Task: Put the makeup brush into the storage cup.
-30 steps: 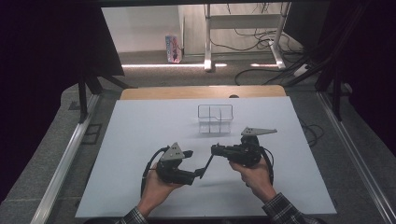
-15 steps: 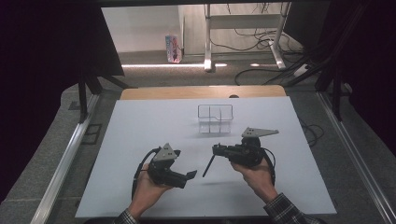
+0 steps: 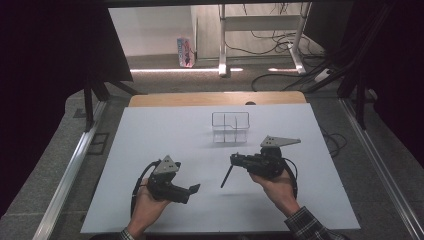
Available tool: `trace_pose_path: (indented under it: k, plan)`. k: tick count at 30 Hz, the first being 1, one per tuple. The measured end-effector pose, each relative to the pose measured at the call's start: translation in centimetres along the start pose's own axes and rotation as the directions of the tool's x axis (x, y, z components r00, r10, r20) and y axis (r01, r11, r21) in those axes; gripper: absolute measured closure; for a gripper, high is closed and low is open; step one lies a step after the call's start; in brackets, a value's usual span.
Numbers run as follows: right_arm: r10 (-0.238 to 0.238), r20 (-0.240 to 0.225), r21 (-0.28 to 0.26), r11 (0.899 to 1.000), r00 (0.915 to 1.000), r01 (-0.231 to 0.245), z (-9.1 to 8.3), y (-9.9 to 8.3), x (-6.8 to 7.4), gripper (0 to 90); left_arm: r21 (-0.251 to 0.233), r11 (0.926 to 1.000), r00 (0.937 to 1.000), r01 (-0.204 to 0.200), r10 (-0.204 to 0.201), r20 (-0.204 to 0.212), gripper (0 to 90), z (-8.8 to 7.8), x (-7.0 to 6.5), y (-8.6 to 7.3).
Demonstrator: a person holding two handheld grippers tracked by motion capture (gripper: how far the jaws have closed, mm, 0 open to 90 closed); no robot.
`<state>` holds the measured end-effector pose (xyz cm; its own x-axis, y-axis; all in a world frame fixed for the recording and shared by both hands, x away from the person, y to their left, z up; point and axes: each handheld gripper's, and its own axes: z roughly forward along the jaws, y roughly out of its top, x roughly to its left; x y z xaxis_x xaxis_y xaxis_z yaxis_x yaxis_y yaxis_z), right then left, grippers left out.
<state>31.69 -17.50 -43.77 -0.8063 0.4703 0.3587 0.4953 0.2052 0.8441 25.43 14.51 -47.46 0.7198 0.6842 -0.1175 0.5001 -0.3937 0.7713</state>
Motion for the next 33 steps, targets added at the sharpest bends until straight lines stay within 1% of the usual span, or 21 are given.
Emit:
trace_pose_path:
  k: [2,5,9,14,16,18,22,26,30,33]
  plan:
    - [-0.008,0.006,0.001,1.0,0.9999,0.008,0.0,0.0,0.0,83.2,0.006,1.0,0.9999,-0.005,0.005,-0.016,0.4,-0.1,0.0,-0.2]
    - [-0.015,0.012,0.003,1.0,0.9998,0.015,-0.1,0.1,0.0,83.3,0.014,0.9998,0.9995,-0.01,0.011,-0.03,0.3,-0.4,0.1,-0.8]
    - [-0.019,0.016,0.004,1.0,0.9997,0.019,-0.2,0.2,0.0,83.3,0.009,0.9997,0.9985,-0.022,0.023,-0.05,1.1,-0.8,0.2,-1.4]
    - [-0.017,0.017,-0.002,1.0,0.9997,0.017,-0.3,0.3,0.0,83.2,0.01,0.9999,0.9988,-0.014,0.014,-0.046,1.6,-1.3,0.5,-2.1]
    - [-0.021,0.018,-0.002,1.0,0.9996,0.021,-0.3,0.3,0.0,83.2,0.003,1.0,0.9994,-0.001,0.001,-0.035,1.7,-1.5,0.7,-2.3]
    - [-0.024,0.02,-0.002,1.0,0.9995,0.024,-0.4,0.4,0.0,83.2,-0.008,0.9998,0.9997,0.019,-0.019,-0.014,1.8,-1.7,0.9,-2.5]
    - [-0.028,0.025,0.0,1.0,0.9993,0.028,-0.5,0.5,-0.1,83.2,0.0,1.0,0.9992,0.01,-0.01,-0.039,1.8,-2.1,1.2,-3.0]
    - [-0.032,0.032,-0.001,0.999,0.999,0.032,-0.6,0.7,-0.3,83.2,0.014,0.9996,0.9987,0.023,-0.022,-0.047,1.6,-2.5,1.5,-3.6]
    - [-0.03,0.034,-0.006,1.0,0.9989,0.031,-0.7,0.8,-0.5,83.2,0.023,0.9996,0.9979,0.013,-0.012,-0.063,1.4,-2.9,1.5,-4.1]
    - [-0.034,0.039,-0.004,0.999,0.9987,0.034,-0.7,0.9,-0.4,83.3,0.025,0.9996,0.9977,0.011,-0.009,-0.067,1.1,-3.2,1.5,-4.4]
